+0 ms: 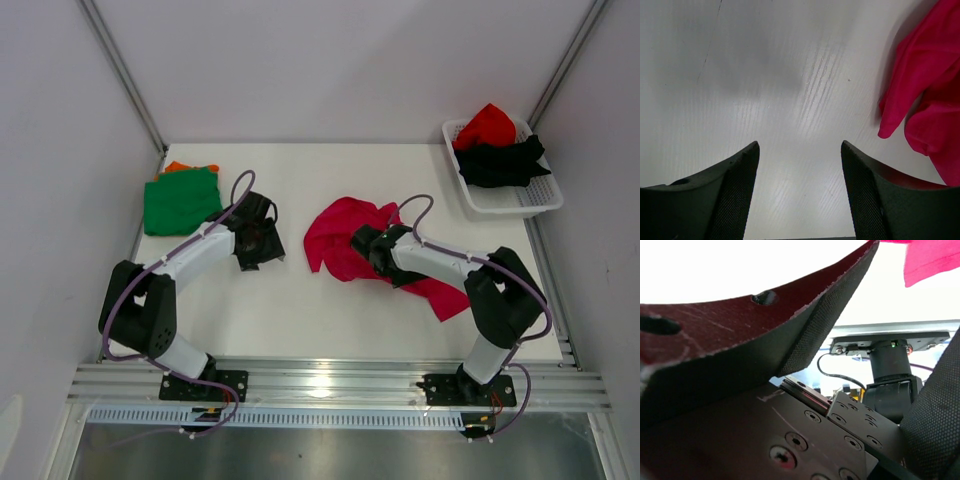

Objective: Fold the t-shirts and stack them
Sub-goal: Flatten out the tshirt

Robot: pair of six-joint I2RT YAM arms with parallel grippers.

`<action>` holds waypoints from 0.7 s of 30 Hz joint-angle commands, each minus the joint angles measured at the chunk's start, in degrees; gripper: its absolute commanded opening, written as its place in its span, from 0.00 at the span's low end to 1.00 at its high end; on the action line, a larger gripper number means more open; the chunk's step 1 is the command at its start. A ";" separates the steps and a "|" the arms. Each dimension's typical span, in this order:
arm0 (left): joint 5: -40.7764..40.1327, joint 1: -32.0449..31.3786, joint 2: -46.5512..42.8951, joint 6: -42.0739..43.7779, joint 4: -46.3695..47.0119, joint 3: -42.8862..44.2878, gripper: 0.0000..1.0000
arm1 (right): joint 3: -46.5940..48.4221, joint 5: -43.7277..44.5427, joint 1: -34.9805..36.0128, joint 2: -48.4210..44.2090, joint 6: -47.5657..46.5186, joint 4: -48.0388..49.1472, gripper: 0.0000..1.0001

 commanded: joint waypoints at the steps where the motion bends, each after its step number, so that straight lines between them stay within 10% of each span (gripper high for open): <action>1: -0.89 -0.46 -0.25 0.58 0.25 0.98 0.69 | -0.70 0.92 -0.57 -1.82 -1.98 2.38 0.62; 21: -1.07 -0.46 -0.69 0.76 -0.36 1.51 0.69 | -2.10 -2.07 1.62 -1.82 -0.84 1.86 0.59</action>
